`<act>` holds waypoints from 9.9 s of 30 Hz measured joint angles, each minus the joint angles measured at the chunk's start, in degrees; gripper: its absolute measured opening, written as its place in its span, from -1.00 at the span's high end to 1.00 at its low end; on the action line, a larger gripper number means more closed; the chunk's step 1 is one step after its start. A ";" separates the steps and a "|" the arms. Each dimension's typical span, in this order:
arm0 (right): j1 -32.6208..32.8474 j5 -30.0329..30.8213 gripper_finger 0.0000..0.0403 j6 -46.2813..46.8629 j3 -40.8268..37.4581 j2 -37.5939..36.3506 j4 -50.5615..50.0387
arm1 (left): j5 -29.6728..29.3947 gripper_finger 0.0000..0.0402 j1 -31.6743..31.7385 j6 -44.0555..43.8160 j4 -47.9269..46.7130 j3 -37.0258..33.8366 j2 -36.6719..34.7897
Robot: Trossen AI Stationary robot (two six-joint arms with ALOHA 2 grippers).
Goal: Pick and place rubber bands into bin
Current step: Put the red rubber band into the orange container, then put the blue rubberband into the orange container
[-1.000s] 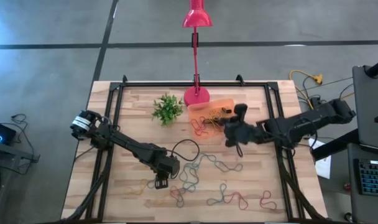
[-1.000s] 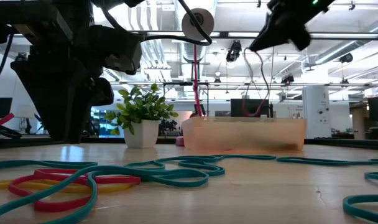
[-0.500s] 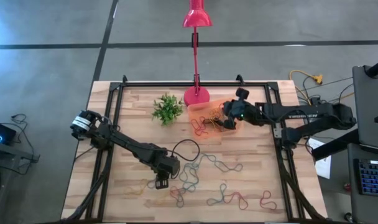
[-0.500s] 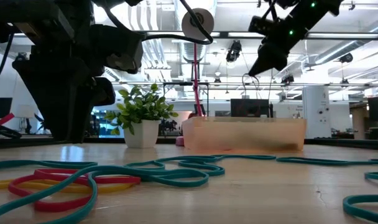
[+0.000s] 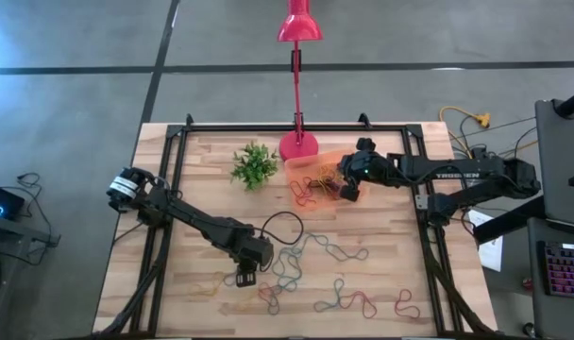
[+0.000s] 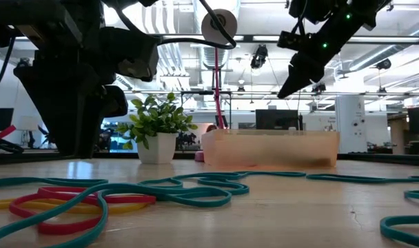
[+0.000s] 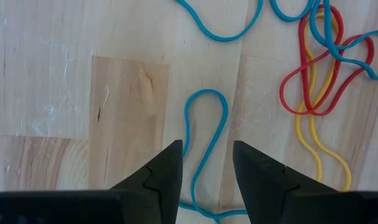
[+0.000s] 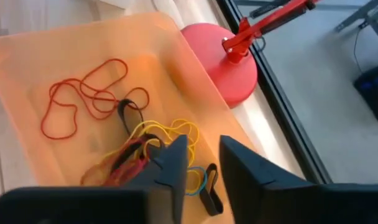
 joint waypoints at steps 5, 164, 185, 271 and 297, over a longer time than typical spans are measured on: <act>0.08 -0.07 0.30 2.67 -0.34 0.00 0.05 | -4.36 0.38 -0.03 0.04 0.57 -0.12 -0.02; 39.13 11.09 0.70 17.72 -5.97 -0.02 3.43 | -41.25 1.00 25.55 55.08 57.04 2.21 3.90; 39.11 11.12 0.72 17.72 -6.11 -0.02 3.53 | -33.32 1.00 25.73 55.41 56.26 2.21 5.22; 39.92 -12.16 0.08 31.63 -0.69 24.14 -3.07 | -7.05 0.33 -2.42 0.85 4.83 -3.25 -1.64; 35.39 -3.71 0.30 26.07 0.06 29.14 0.03 | -8.63 0.33 -2.42 0.98 7.47 -4.26 -1.64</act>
